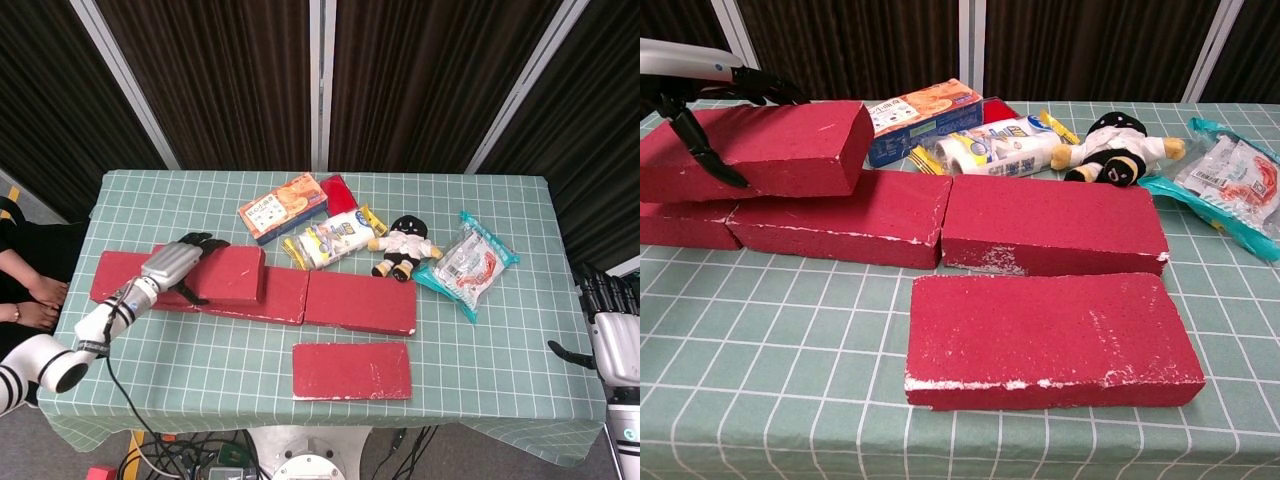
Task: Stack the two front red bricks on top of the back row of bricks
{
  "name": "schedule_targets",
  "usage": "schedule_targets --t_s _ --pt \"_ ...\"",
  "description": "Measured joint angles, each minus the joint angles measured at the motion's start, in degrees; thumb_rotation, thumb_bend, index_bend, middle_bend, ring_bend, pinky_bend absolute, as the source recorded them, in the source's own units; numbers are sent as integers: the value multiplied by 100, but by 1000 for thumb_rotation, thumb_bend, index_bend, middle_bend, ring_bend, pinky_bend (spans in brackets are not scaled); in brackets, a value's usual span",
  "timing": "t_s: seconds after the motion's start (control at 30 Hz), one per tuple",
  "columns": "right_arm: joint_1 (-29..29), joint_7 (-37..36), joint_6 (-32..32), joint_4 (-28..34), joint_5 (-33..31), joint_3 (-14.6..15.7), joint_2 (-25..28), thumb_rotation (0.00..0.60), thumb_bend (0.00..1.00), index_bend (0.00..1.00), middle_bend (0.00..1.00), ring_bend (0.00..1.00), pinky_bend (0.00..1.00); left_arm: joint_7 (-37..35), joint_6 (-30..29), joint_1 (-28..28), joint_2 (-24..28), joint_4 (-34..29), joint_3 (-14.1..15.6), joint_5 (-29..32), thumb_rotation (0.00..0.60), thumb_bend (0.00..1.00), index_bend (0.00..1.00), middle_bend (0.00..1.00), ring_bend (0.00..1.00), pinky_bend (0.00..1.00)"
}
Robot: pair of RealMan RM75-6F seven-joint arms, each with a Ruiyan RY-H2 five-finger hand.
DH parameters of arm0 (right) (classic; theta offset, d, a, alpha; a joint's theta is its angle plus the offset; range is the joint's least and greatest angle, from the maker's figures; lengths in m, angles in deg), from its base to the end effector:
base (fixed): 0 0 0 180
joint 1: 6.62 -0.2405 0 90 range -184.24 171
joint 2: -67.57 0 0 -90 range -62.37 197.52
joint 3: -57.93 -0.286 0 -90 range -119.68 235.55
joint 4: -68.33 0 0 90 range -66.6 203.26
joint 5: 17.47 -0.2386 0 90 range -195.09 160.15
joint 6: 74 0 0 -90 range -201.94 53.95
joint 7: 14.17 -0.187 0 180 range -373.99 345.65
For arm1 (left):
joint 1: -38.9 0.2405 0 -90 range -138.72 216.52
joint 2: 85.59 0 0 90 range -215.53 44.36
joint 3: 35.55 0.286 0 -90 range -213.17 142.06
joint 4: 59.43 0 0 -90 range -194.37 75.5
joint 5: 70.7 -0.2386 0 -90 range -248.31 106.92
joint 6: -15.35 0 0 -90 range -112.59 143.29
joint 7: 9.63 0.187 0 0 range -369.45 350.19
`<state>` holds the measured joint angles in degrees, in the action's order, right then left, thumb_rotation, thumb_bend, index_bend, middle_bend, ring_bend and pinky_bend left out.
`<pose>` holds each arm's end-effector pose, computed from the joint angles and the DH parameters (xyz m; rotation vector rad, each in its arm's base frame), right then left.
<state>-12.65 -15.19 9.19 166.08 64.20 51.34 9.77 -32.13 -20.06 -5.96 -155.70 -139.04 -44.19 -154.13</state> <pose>-0.3379 -0.2495 0.1860 1.3200 -0.8986 0.9222 -0.2174 0.4476 0.0257 -1.9782 -1.2271 -0.8376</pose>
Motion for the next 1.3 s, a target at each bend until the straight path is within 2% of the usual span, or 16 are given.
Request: schedule_targets --t_s 0.2,0.4,0.63,1.1,1.3 --pt "14 109 -5 105 -109 -23 24 600 0 0 0 0 0 -586 -50 -176 -183 507 290 -483 600 62 228 205 0 0" --pt "1 192 -16 183 -161 -53 26 600 0 0 0 0 0 -794 -318 -240 -212 627 561 -769 600 62 226 204 0 0" --pt "-40 329 -49 279 -140 -56 28 600 0 0 0 0 0 -774 -468 -252 -146 653 651 -708 600 62 226 204 0 0" --pt "-87 358 -168 273 -308 -93 31 600 0 0 0 0 0 -366 -426 -283 -72 603 832 -554 600 62 220 194 0 0" --pt "-94 395 -214 276 -357 -83 37 600 0 0 0 0 0 -437 -400 -289 -128 630 864 -457 600 60 214 193 0 0"
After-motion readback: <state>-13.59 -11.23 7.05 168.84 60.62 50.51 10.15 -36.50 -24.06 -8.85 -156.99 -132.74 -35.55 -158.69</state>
